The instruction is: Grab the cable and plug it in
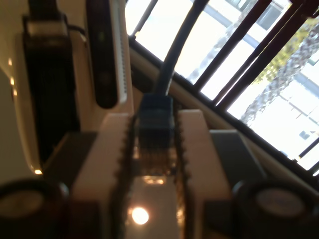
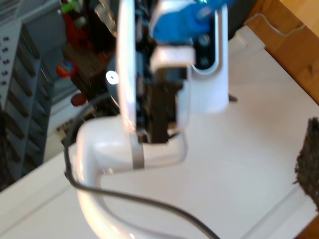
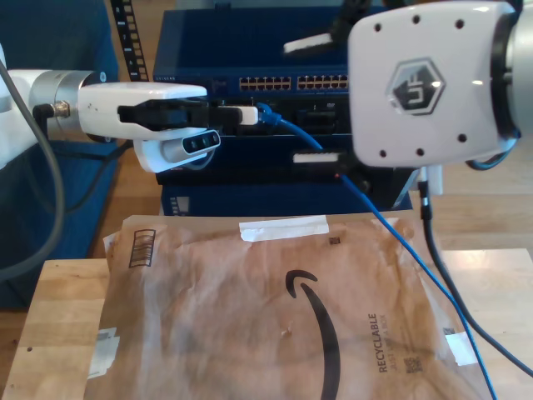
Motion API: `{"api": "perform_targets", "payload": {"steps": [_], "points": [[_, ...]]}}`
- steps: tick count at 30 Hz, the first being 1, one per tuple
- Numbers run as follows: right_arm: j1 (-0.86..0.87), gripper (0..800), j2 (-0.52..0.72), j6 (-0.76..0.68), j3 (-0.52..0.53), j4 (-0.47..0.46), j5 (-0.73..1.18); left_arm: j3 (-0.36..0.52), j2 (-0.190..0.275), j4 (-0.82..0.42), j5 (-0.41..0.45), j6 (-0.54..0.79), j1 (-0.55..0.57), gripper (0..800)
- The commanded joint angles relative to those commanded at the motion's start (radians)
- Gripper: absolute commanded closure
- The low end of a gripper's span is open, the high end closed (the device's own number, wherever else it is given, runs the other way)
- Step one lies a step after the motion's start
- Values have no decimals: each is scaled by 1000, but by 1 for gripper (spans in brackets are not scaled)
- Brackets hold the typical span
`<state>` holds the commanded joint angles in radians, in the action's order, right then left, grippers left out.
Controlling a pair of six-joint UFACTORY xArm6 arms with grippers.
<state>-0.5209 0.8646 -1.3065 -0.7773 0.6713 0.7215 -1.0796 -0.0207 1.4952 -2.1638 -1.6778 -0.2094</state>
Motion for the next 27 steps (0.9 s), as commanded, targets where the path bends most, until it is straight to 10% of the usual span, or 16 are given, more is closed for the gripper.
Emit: {"api": "perform_targets", "payload": {"steps": [27], "points": [[-138, 107, -2, 0, 146, -9, -404, 8, -28, 71, -117, 0, 0, 793]]}}
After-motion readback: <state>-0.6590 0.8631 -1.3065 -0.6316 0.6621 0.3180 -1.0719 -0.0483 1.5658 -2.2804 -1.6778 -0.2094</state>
